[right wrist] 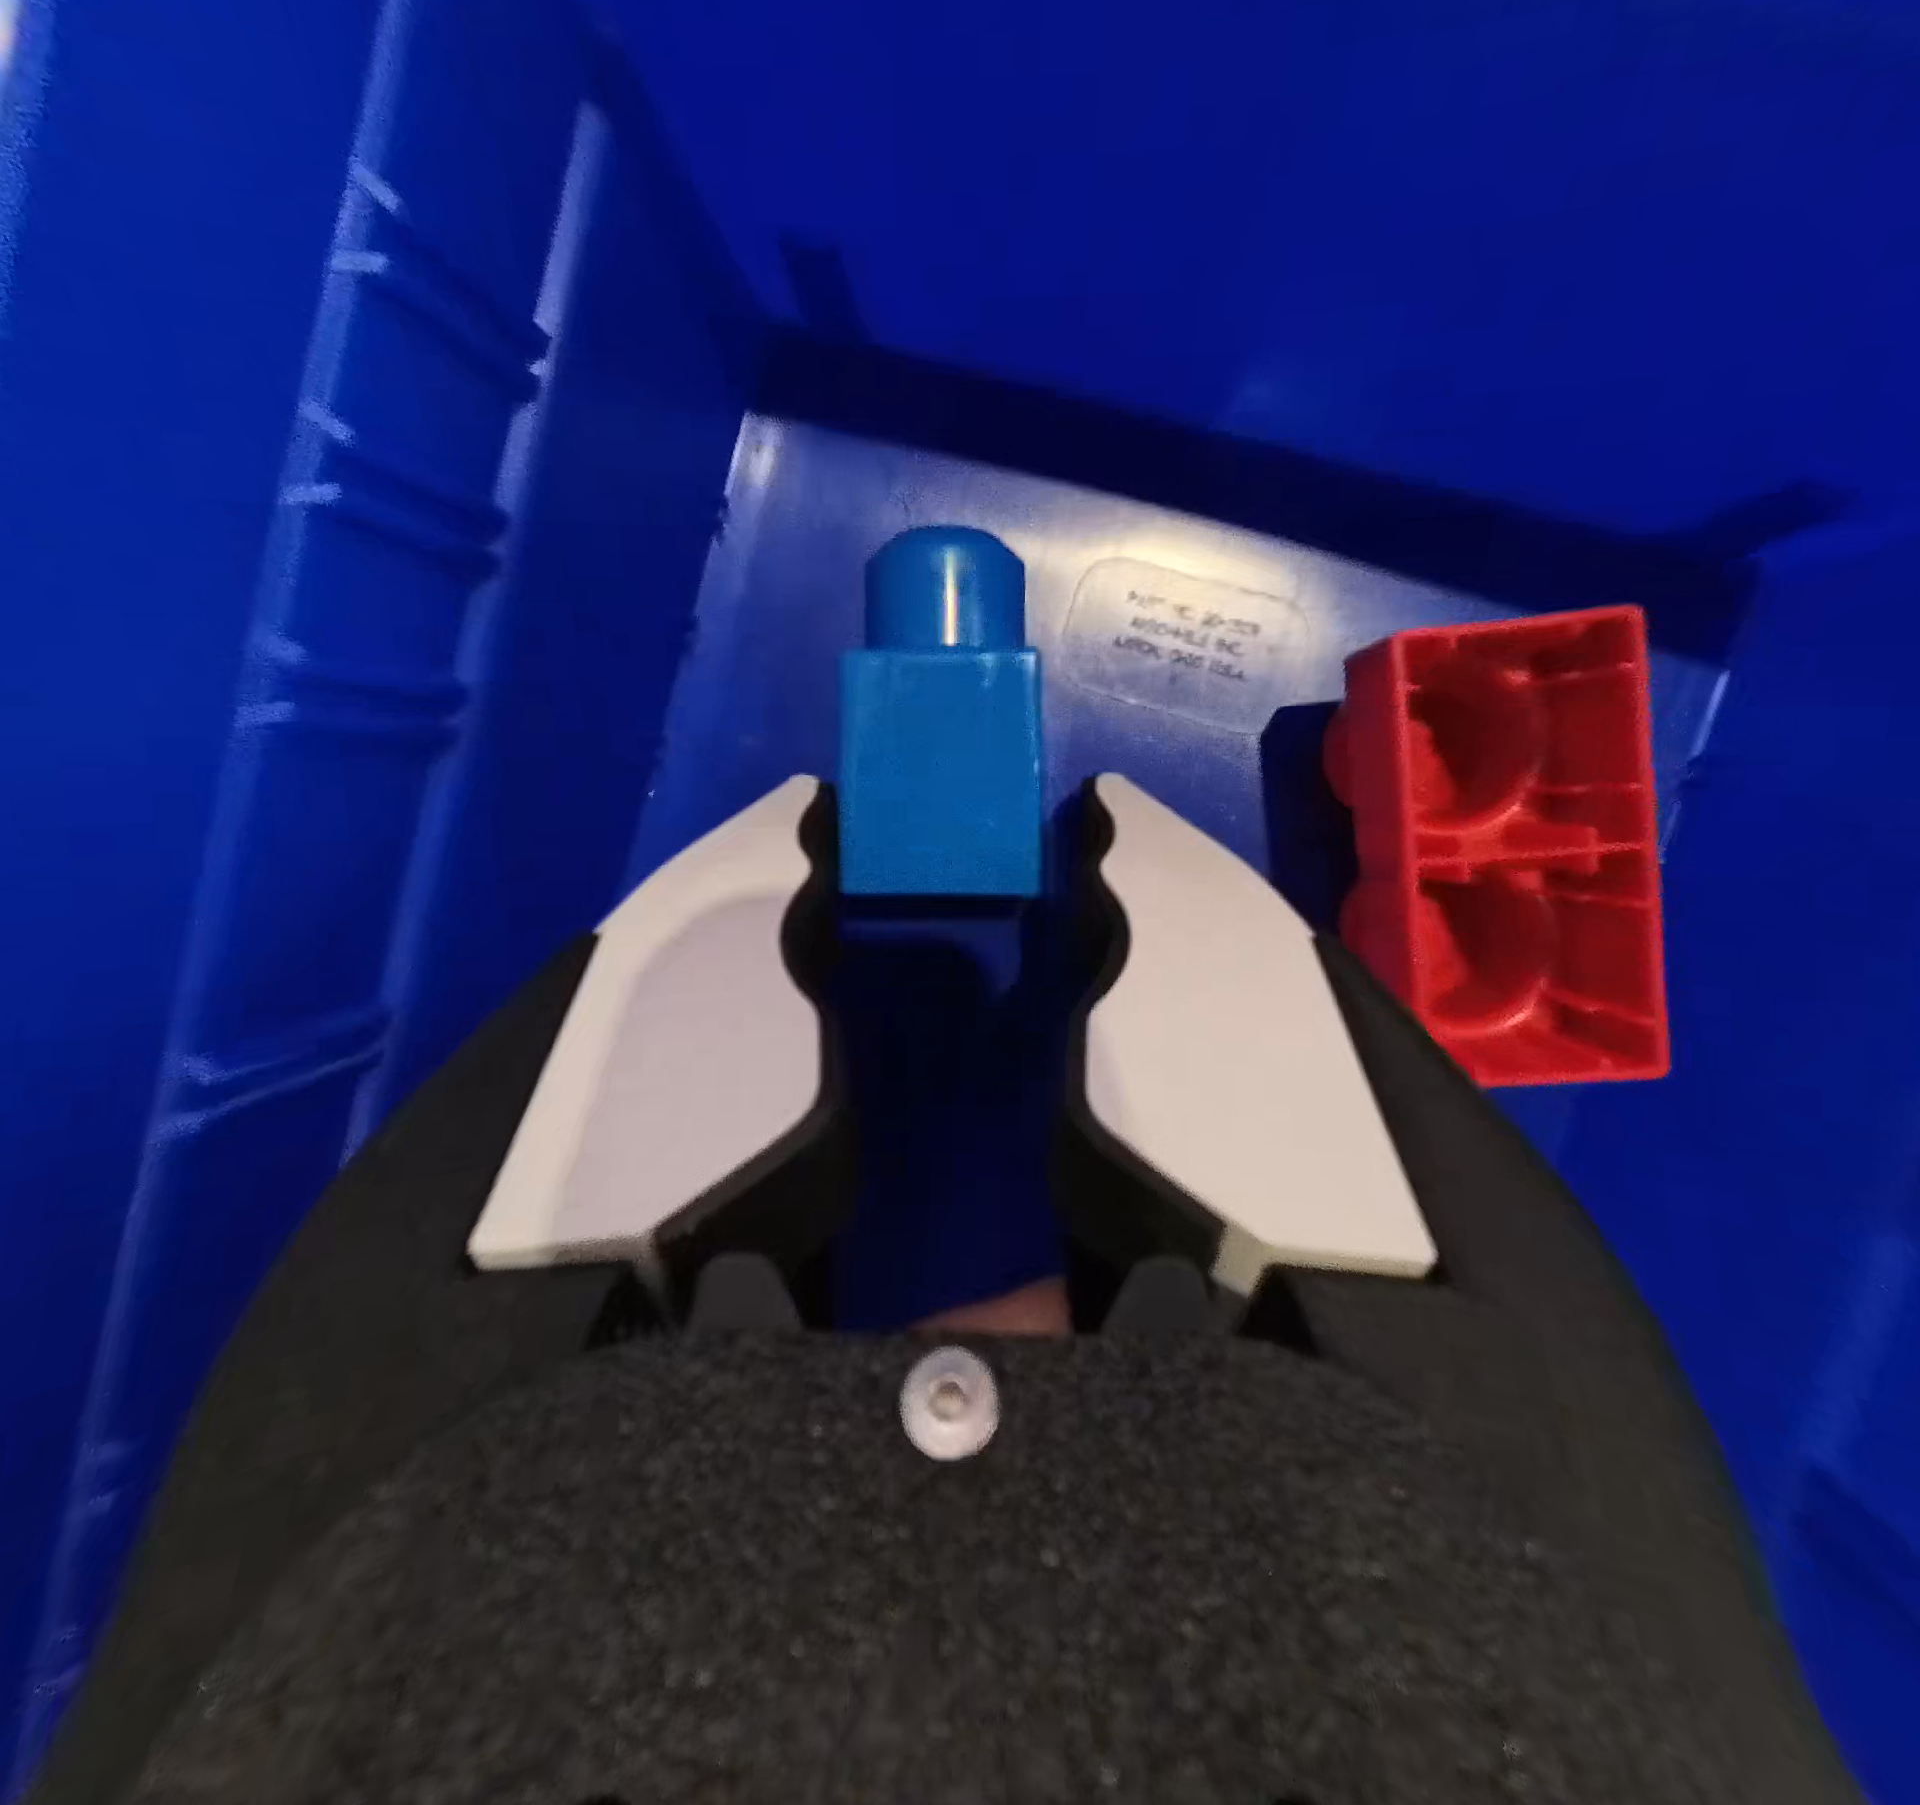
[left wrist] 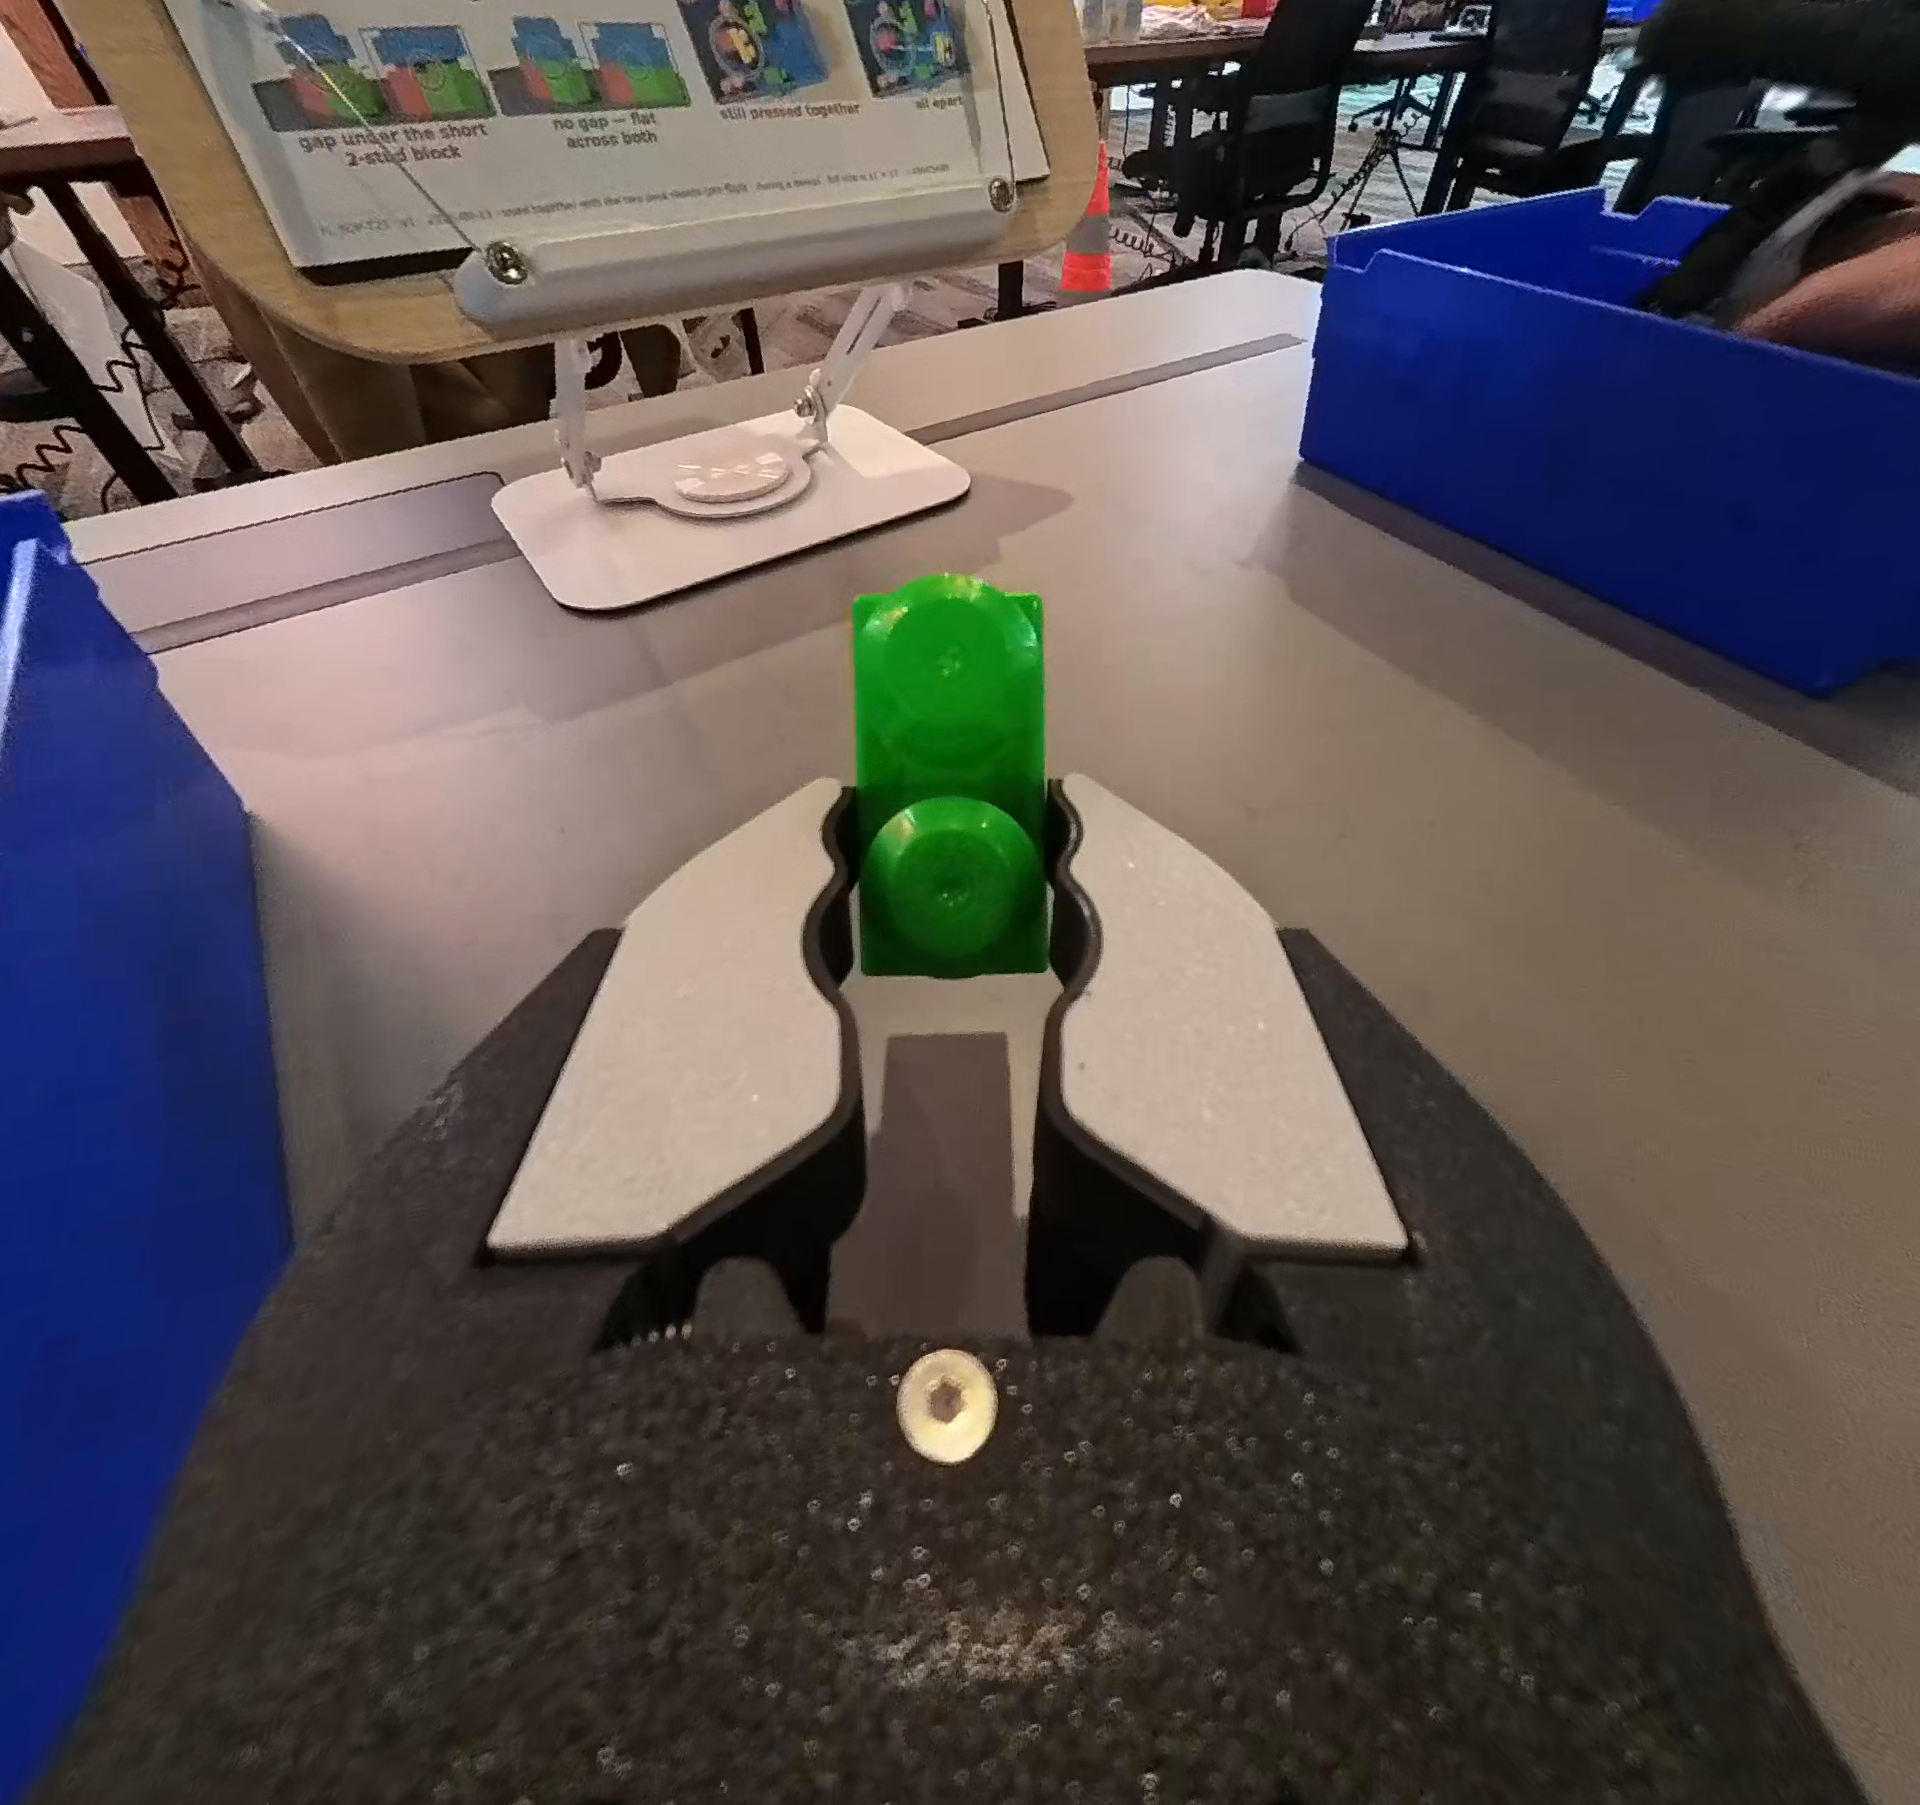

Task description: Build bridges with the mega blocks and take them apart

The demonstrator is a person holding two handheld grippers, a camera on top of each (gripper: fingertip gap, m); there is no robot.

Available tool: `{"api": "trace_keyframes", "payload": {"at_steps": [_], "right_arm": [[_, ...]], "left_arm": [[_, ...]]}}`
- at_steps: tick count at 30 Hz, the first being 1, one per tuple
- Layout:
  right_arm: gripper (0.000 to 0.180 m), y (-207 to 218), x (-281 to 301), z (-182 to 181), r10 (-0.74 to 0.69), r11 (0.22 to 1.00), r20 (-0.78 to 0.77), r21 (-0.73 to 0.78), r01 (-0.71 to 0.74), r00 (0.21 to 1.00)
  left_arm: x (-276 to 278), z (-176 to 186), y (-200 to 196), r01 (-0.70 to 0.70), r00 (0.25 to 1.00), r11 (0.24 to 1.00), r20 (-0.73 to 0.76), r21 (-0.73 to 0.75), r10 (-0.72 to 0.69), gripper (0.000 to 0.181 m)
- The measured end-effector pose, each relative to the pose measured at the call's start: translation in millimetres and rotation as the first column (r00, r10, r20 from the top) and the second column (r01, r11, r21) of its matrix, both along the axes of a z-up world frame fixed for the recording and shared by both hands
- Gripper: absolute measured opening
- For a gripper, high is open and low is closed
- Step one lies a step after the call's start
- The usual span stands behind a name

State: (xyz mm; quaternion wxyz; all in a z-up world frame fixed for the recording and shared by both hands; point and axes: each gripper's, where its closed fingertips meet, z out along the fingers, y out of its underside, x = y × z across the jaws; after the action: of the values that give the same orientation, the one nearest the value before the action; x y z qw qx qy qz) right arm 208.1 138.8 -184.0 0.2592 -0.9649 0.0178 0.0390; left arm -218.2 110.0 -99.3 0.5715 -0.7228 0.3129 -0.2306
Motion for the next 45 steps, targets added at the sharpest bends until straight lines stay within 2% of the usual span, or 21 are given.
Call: {"api": "trace_keyframes", "payload": {"at_steps": [3,5,7,9,10,13,14,16,19,22,25,28,30,33,42,44,45], "right_arm": [[0.051,-3,2,36,-0.013,0.990,-0.020,0.137,0.016,1.000],[0.053,-11,-3,86,-0.018,0.953,-0.011,0.301,0.020,1.000],[0.053,-25,-34,150,0.036,0.848,-0.050,0.529,-0.005,0.998],[0.052,-53,-103,204,0.236,0.682,-0.121,0.727,-0.075,0.964],[0.052,-70,-144,215,0.359,0.618,-0.145,0.777,-0.118,0.922],[0.057,-110,-254,198,0.636,0.517,-0.215,0.832,-0.203,0.741],[0.056,-119,-282,182,0.692,0.503,-0.245,0.839,-0.210,0.679],[0.057,-124,-319,145,0.727,0.531,-0.324,0.824,-0.196,0.605],[0.060,-120,-343,106,0.724,0.577,-0.337,0.774,-0.260,0.602],[0.057,-116,-343,105,0.729,0.547,-0.289,0.791,-0.274,0.620],[0.059,-116,-345,105,0.770,0.513,-0.281,0.807,-0.294,0.573],[0.063,-119,-355,103,0.828,0.489,-0.305,0.803,-0.341,0.470],[0.062,-128,-360,111,0.865,0.452,-0.307,0.821,-0.349,0.398],[0.062,-135,-363,115,0.879,0.439,-0.317,0.829,-0.345,0.356],[0.064,-135,-381,114,0.866,0.477,-0.379,0.820,-0.316,0.325],[0.037,-134,-381,116,0.870,0.466,-0.361,0.824,-0.322,0.335],[0.036,-134,-380,117,0.872,0.460,-0.355,0.828,-0.320,0.336]], "left_arm": [[0,0,0,0.003,1.000,1.000,0.006,-0.002,-0.003,0.033],[-2,1,1,0.003,1.000,1.000,0.012,-0.007,-0.003,0.033],[-2,0,1,0.008,1.000,1.000,0.019,-0.019,-0.007,0.033],[-2,2,2,0.014,0.999,1.000,0.033,-0.028,-0.013,0.033],[-2,2,3,0.019,0.999,0.999,0.036,-0.031,-0.018,0.033],[-1,1,4,0.020,0.999,0.999,0.027,-0.030,-0.019,0.033],[0,0,4,0.020,1.000,0.999,0.023,-0.030,-0.020,0.033],[2,-1,3,0.022,1.000,0.999,0.014,-0.027,-0.022,0.033],[7,-1,-1,0.039,0.999,0.999,0.003,-0.021,-0.039,0.033],[11,4,-8,0.080,0.997,0.997,-0.004,-0.005,-0.080,0.033],[24,17,-28,0.246,0.968,0.969,0.054,-0.021,-0.244,0.033],[38,37,-63,0.507,0.850,0.859,0.206,-0.067,-0.485,0.033],[40,52,-79,0.628,0.747,0.773,0.354,-0.095,-0.563,0.033],[37,63,-84,0.695,0.662,0.712,0.474,-0.098,-0.581,0.033],[45,57,-92,0.785,0.550,0.608,0.586,-0.119,-0.595,0.033],[48,56,-97,0.798,0.535,0.590,0.589,-0.119,-0.605,0.033],[48,56,-97,0.800,0.535,0.588,0.586,-0.119,-0.609,0.033]]}}
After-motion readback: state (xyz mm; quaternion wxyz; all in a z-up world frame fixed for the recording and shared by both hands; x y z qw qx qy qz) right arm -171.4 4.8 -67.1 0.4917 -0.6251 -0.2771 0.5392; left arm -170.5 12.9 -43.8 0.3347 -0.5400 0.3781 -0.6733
